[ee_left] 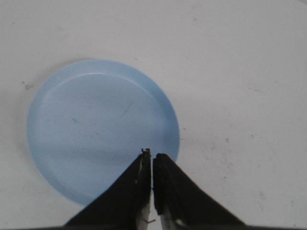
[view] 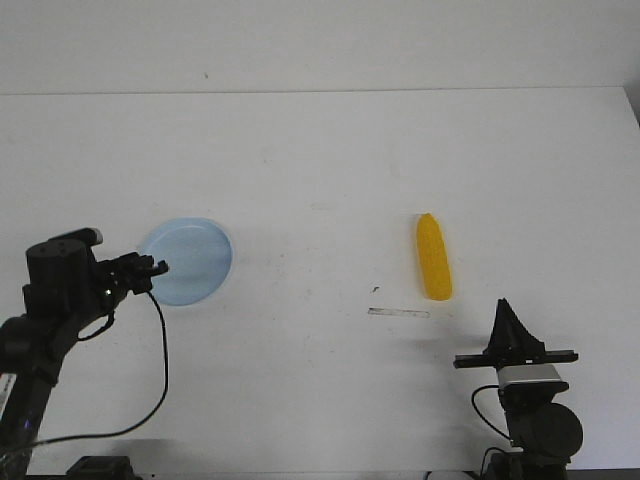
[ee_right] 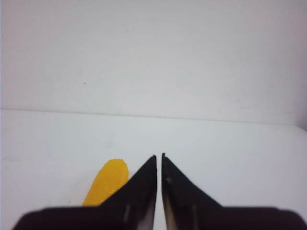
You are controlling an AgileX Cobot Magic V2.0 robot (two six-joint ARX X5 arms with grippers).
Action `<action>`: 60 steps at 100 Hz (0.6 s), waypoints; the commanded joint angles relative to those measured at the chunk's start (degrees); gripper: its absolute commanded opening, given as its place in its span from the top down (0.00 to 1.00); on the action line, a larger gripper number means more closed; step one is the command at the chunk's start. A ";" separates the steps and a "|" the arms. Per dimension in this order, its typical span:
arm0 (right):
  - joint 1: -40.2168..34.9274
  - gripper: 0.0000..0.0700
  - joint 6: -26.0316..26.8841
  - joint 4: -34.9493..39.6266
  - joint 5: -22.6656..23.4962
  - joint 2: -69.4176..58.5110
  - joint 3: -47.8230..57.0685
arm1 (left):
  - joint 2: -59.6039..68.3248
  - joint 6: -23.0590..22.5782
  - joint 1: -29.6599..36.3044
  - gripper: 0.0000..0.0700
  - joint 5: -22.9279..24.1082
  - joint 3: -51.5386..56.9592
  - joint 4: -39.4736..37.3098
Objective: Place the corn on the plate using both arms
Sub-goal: 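Reach the left gripper forward to the rim of the light blue plate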
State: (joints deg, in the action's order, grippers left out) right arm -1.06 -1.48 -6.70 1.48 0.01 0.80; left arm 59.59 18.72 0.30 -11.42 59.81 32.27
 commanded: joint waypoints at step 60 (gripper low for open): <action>-0.04 0.98 0.11 -0.52 0.00 -0.07 -0.07 | 25.59 -9.31 -17.73 1.00 -16.13 9.60 8.72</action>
State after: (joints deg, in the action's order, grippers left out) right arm -1.06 -1.48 -6.70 1.48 0.01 0.80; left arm 83.09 11.16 -17.19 -26.87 68.27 40.51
